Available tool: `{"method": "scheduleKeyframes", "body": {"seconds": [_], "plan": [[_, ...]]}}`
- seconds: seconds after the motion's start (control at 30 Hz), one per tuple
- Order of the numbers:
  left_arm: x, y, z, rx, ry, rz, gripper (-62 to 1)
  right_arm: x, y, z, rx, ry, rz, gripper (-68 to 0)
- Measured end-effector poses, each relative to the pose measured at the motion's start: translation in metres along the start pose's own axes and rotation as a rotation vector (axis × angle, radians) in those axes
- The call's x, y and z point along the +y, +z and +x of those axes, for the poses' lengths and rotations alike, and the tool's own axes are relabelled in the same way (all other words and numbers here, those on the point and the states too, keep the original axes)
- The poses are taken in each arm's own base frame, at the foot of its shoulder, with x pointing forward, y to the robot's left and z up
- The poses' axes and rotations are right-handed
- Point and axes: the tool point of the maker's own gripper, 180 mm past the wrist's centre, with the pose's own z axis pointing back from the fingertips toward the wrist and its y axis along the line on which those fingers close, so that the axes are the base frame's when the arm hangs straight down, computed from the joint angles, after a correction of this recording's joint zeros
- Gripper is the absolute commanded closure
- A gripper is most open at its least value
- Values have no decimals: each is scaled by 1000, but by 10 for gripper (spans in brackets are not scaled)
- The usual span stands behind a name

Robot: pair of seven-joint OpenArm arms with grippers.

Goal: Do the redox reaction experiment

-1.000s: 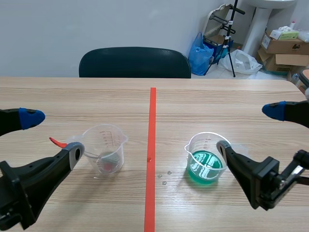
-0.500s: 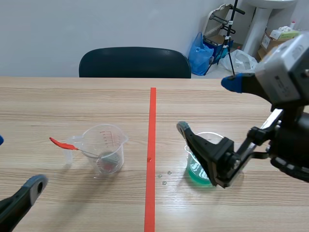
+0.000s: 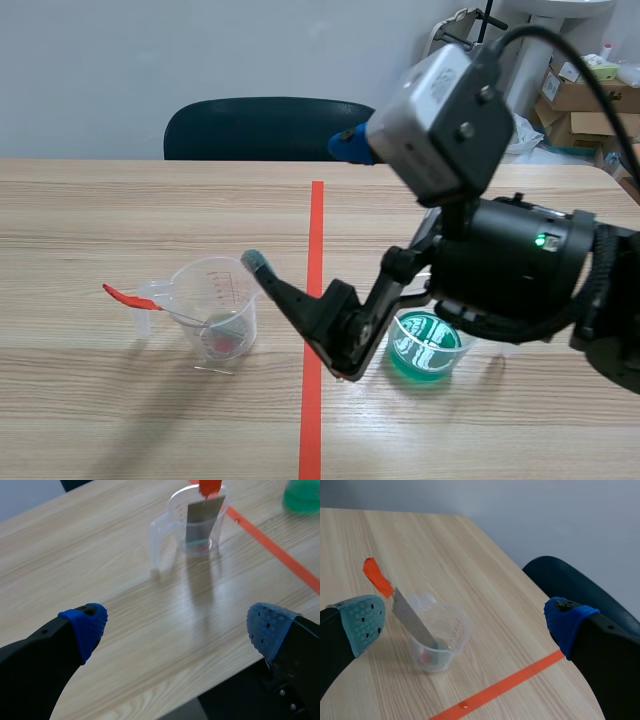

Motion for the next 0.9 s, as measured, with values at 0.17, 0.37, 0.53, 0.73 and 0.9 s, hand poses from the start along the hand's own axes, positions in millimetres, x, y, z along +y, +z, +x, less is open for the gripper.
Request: {"method": "scheduleKeyframes", "body": {"seconds": [0.17, 0.37, 0.53, 0.73, 0.9], "plan": [[0, 7, 11, -91, -4, 9, -595, 21, -21, -18, 22, -4, 71, -679], [-6, 9, 0, -42, -39, -23, -595, 52, -42, -31, 29, -20, 143, -679], [-5, 9, 0, -43, -39, -23, -595, 75, -59, -29, 15, -8, 190, -679], [-8, 9, 6, -74, -52, -38, -595, 69, -75, -34, 15, -6, 138, -679], [-15, 10, 6, -76, -52, -73, -595, 63, -85, -51, 49, -5, 128, -679]]}}
